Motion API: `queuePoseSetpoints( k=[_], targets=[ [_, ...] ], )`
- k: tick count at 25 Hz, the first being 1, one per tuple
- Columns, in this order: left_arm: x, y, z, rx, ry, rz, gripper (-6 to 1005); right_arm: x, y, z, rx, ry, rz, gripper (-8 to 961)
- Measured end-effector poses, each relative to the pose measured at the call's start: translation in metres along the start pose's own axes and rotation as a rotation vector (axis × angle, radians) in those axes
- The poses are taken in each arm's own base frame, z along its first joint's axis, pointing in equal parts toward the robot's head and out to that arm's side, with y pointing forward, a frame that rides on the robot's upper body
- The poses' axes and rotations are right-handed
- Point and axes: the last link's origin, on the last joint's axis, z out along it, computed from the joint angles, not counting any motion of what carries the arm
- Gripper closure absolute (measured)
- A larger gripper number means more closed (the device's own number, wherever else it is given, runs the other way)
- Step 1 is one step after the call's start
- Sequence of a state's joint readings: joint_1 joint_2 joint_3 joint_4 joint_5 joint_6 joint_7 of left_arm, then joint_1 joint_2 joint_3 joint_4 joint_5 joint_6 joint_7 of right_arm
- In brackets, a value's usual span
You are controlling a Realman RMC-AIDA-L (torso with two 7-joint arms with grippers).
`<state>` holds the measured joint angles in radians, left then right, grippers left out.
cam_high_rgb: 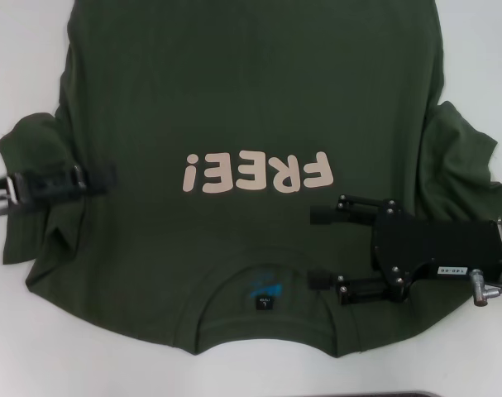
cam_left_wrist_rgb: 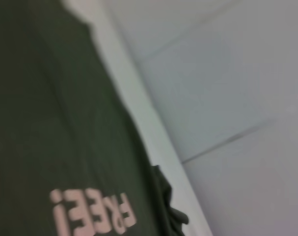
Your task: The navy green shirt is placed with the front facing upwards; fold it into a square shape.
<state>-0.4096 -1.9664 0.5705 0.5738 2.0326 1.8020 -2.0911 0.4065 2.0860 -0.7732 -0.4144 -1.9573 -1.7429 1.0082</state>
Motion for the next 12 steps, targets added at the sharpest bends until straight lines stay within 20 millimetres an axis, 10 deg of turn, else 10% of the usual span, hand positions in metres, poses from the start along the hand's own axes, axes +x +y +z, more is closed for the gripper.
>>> queuePoseSetpoints(
  k=[12],
  targets=[
    [0.040, -0.029, -0.038, 0.395, -0.013, -0.144, 216, -0.001, 0.000, 0.000, -0.004, -0.001, -0.003, 56]
  ],
)
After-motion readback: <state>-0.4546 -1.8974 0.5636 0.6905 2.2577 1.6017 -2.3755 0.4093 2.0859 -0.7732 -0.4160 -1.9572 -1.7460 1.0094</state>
